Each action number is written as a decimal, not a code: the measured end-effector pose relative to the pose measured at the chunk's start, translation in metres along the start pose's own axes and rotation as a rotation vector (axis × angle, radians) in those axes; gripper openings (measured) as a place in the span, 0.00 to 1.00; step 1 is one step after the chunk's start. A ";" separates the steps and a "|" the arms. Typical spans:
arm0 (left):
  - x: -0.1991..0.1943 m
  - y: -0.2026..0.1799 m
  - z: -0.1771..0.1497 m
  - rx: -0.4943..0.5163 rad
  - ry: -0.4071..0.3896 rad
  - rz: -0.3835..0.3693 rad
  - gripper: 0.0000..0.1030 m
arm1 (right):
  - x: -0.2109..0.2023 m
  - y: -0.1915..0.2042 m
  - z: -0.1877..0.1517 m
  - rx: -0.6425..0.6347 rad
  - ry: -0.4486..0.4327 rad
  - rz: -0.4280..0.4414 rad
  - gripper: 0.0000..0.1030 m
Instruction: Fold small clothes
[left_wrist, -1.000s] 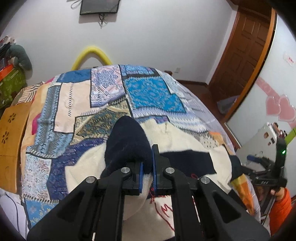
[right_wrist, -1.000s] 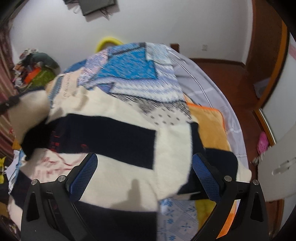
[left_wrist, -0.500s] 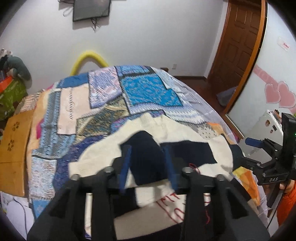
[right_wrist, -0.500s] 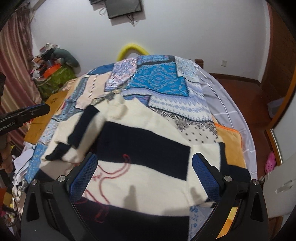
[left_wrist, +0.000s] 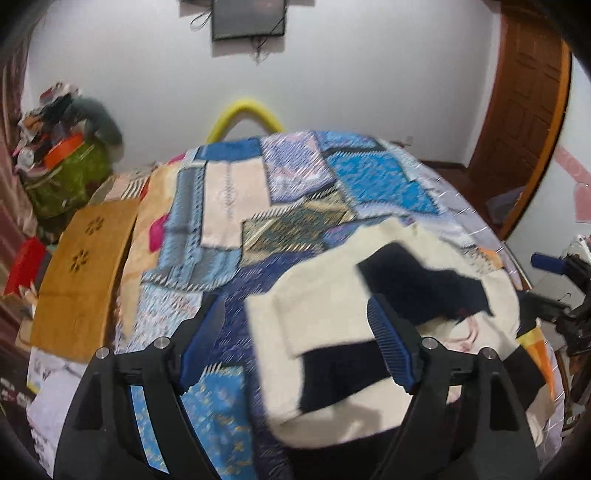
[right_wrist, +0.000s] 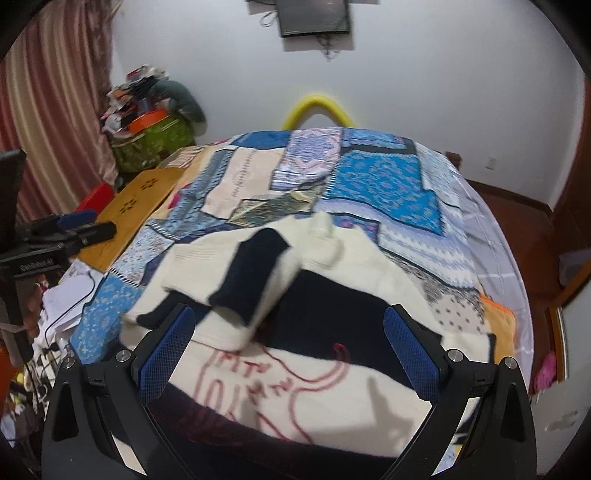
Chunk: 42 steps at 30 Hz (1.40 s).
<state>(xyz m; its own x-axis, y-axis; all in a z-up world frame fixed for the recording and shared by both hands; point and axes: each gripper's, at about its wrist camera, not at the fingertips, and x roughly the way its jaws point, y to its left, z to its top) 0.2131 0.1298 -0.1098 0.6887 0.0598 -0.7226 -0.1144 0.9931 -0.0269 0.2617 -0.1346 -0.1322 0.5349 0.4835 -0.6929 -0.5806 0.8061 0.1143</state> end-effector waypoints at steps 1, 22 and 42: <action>0.002 0.006 -0.005 -0.008 0.014 0.007 0.77 | 0.003 0.005 0.002 -0.009 0.006 0.005 0.98; 0.054 0.072 -0.070 -0.084 0.179 0.041 0.77 | 0.117 0.102 0.014 -0.136 0.243 0.118 0.91; 0.081 0.077 -0.081 -0.087 0.234 0.022 0.77 | 0.182 0.139 0.007 -0.333 0.318 0.007 0.51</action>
<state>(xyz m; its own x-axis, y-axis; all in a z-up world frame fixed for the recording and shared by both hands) 0.2021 0.2028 -0.2267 0.5017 0.0460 -0.8638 -0.1958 0.9787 -0.0616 0.2828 0.0677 -0.2369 0.3460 0.3180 -0.8827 -0.7771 0.6244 -0.0796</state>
